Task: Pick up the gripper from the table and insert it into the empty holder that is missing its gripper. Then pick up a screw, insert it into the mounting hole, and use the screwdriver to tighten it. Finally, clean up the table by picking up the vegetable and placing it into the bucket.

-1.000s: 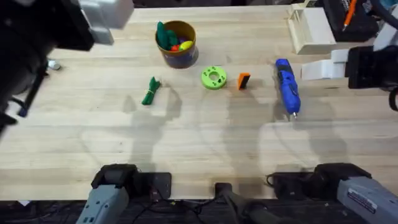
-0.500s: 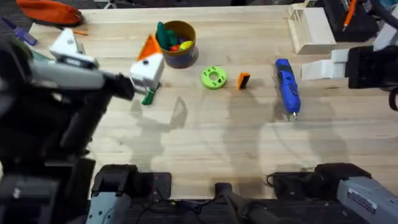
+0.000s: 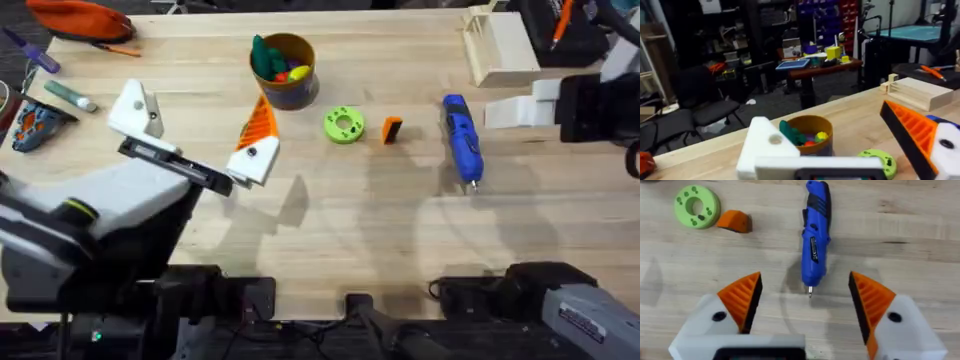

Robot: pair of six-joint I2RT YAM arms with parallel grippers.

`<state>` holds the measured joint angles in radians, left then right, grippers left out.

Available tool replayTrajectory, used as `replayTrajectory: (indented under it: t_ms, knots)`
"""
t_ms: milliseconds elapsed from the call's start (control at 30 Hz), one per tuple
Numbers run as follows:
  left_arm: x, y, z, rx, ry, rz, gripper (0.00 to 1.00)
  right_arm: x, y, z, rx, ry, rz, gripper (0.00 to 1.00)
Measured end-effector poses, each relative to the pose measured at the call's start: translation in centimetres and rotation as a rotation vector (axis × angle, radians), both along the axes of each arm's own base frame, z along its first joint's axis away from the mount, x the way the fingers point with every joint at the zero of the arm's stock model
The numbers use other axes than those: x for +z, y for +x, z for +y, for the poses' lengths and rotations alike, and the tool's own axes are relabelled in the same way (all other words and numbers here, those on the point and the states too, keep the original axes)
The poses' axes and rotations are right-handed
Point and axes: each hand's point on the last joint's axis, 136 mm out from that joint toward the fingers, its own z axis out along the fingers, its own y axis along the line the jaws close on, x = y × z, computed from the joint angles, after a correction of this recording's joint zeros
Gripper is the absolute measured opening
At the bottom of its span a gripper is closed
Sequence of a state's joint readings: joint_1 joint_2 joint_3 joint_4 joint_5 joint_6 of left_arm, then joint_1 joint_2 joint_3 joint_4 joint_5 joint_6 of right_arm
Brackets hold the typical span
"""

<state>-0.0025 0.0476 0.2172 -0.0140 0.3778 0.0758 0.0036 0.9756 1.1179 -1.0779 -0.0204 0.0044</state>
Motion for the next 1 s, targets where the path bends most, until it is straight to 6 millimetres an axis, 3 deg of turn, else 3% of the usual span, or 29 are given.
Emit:
replayTrajectory:
  t_ms: [400,600,1000]
  knots:
    - [1.4,-1.2,-1.3,-0.084,0.017,-0.102,0.985,0.0,0.0,0.0,0.0,0.0,0.0,0.993]
    - [1.6,-2.3,-2.9,-0.189,0.035,-0.125,0.986,0.0,0.0,0.0,0.0,0.0,0.0,0.993]
    - [-2.9,-3.0,-5.8,-0.411,-0.016,-0.016,0.985,0.0,0.0,0.0,0.0,0.0,0.0,0.993]
